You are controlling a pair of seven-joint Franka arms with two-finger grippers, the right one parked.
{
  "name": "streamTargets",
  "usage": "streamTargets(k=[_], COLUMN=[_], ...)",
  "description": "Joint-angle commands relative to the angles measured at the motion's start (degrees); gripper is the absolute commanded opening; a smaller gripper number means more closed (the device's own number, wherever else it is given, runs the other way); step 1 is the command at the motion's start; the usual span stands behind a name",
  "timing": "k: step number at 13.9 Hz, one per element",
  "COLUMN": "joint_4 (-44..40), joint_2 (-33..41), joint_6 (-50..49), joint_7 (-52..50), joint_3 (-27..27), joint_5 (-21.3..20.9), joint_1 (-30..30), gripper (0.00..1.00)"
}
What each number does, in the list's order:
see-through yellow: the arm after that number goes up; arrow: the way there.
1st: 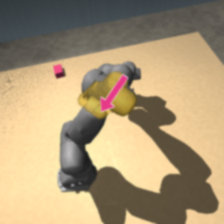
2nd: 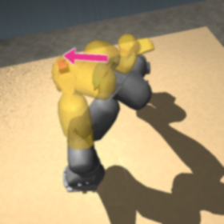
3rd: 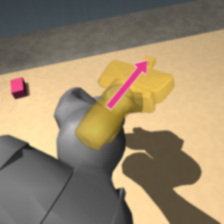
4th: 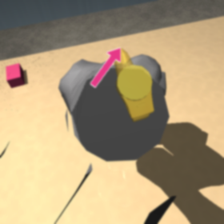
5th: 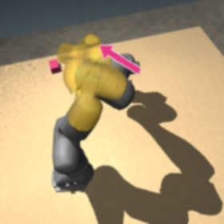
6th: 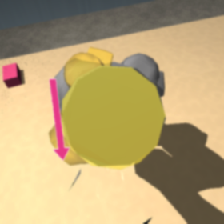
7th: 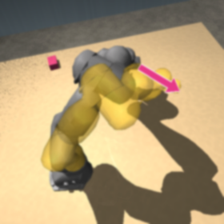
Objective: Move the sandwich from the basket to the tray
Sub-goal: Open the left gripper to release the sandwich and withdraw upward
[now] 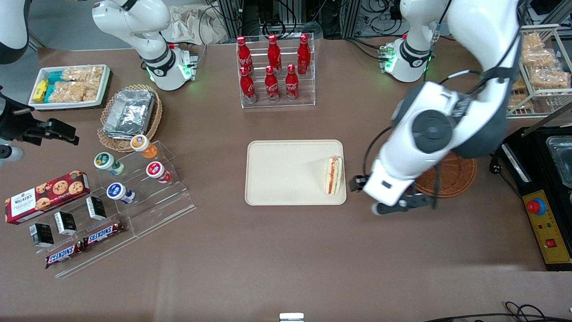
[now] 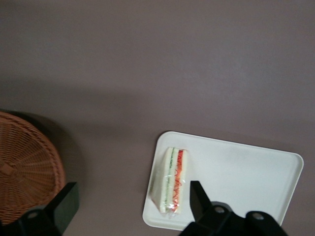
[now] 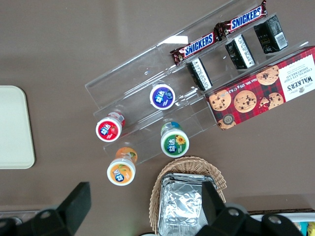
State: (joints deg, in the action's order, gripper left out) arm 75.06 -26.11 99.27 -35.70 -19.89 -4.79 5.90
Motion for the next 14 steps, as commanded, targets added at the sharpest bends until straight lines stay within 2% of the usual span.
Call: streamTargets(k=[1,3,5,10,14], joint_4=[0.26,0.69,4.98,18.51,21.70], joint_2=[5.35,8.69,14.39,28.54,32.35], joint_6=[-6.34,-10.04,-11.99,-10.95,-10.24], joint_7=[5.80,10.97,14.58,24.00,28.92], joint_3=[6.43,12.48,16.72,20.07,20.07], joint_5=[3.82,6.53,8.12,8.30,7.77], joint_1=[0.43,0.86,0.95,0.43,0.43], gripper=[1.00,1.00,1.00,1.00,1.00])
